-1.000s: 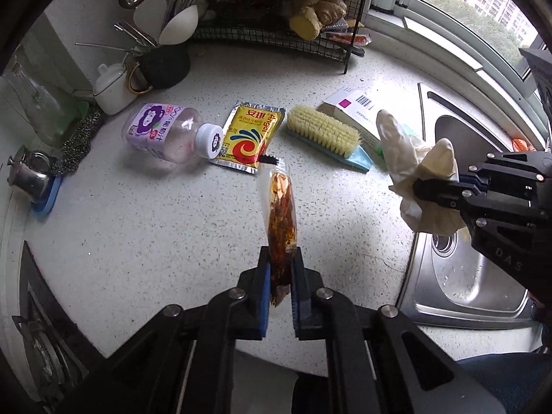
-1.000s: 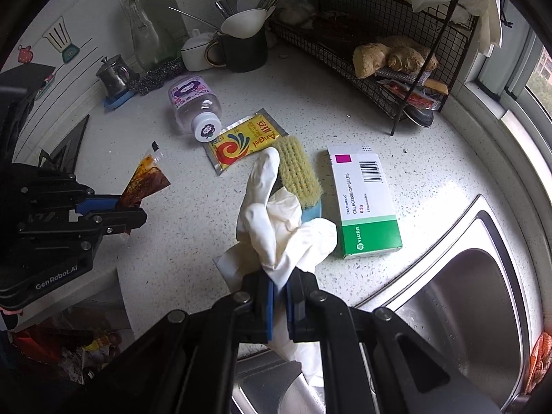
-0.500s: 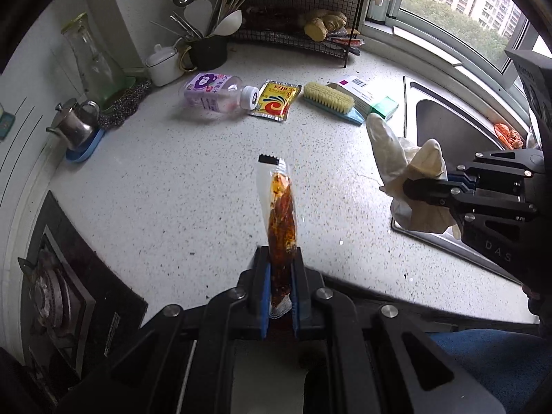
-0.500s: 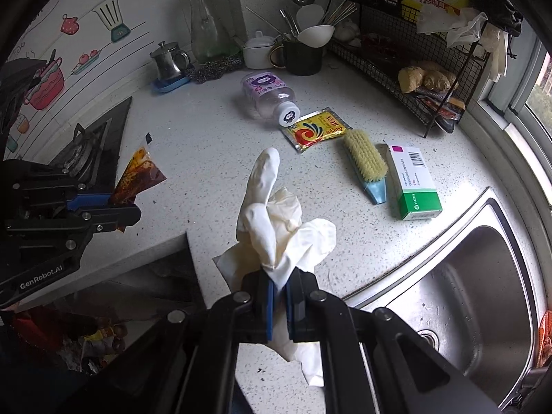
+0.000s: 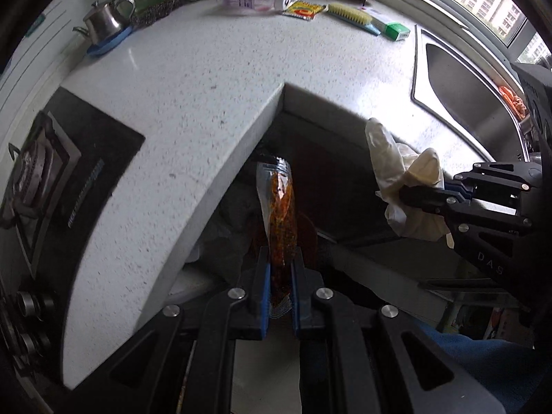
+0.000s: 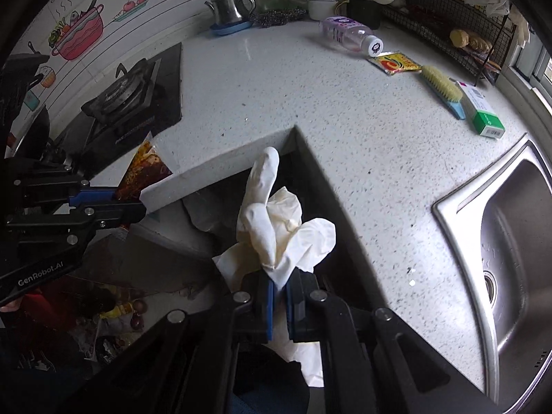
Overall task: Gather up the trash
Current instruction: 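Carry the sauce packet and gloves down over the red bucket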
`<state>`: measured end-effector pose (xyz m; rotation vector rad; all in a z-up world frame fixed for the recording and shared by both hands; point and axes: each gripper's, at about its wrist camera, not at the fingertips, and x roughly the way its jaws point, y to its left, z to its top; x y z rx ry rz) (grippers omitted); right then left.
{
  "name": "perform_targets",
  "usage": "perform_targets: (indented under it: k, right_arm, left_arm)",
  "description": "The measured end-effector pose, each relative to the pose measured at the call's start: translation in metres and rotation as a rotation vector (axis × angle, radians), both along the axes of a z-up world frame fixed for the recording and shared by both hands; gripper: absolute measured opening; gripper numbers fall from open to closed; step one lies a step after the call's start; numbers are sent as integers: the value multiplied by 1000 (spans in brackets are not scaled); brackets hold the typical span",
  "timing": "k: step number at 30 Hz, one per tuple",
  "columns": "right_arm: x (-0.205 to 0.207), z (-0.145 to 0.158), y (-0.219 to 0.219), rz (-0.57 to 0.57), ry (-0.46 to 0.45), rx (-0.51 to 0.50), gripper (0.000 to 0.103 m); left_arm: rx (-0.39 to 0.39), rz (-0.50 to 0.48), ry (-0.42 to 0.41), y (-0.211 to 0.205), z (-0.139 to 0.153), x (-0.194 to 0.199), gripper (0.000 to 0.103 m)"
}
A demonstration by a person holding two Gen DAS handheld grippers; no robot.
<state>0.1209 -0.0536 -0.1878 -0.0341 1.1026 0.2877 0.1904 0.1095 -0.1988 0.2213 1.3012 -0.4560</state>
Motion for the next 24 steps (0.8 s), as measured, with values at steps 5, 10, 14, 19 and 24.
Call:
perform_targets:
  k: [5,10,14,19,24]
  right_arm:
    - [-3,-59,10,-14,37,-15,5]
    - [-3,-119,8,-54,56,-37,5]
    - [5,-171,-2,-71,72,-57,5]
    - [19,-234,-15,-91,76,-91,5]
    - [29,-270,-27,-98,77,-96,5]
  left_arm:
    - [3,33,66,9,-69,-12,9]
    - [46,4,90,-5,-138,-14,9]
    - [53,-23,77,-22,-193,-11,9]
    - [37,-54,108,-43,-256,2,9]
    - [35,-70,116,-54,-296,11,9]
